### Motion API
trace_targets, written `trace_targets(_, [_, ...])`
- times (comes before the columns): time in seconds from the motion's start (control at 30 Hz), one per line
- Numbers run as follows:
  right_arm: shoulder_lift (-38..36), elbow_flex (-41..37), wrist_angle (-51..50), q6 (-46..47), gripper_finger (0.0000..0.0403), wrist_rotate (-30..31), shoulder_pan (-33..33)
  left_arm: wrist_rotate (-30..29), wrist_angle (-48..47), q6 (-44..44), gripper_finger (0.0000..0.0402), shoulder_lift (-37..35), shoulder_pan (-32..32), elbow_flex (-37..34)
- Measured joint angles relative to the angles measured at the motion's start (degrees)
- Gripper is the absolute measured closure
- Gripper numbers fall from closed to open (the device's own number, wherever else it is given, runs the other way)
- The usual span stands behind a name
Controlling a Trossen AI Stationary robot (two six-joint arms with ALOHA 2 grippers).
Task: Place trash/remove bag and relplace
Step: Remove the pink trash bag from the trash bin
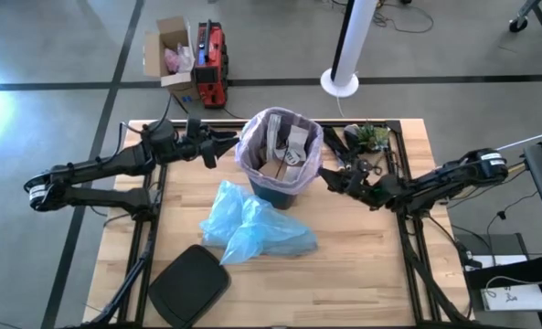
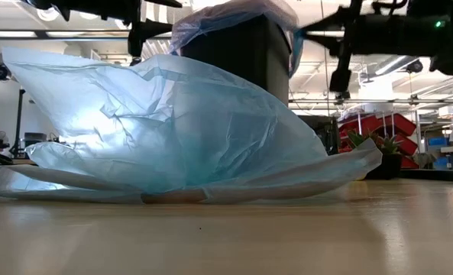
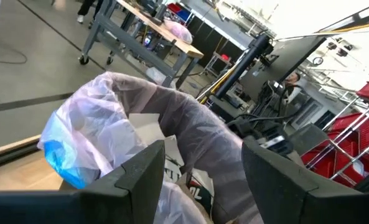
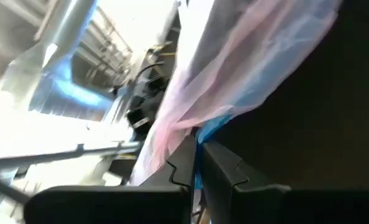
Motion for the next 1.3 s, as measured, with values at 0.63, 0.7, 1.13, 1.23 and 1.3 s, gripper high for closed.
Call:
trace_targets(0.63, [-12.7,17.7,-23.3,-12.5,0.0395,-3.8,-1.4,-5.7,-1.0,3.8,0.0211,0.0,0.6,0.3])
trace_targets(0.7, [-12.4,22.6,-33.2,-13.0,0.0395,-4.0,-2.1,-7.0,-2.7,4.4,0.0209,0.0,0.7,0.3])
trace_targets(1.13, [-9.4,52.9,-84.9,-24.8,0.0394,-5.2,-9.0,-8.8,-9.5,6.9,0.0208,3.8,1.2,0.3])
trace_targets(1.23, [-7.9,57.5,-94.4,-27.1,0.0394,-5.2,-10.8,-6.2,-7.8,6.9,0.0211,5.6,1.2,0.3])
trace_targets(1.3, [-6.5,60.0,-97.8,-29.4,0.0394,-5.4,-12.0,-3.6,-6.4,6.6,0.0211,6.5,1.2,0.3])
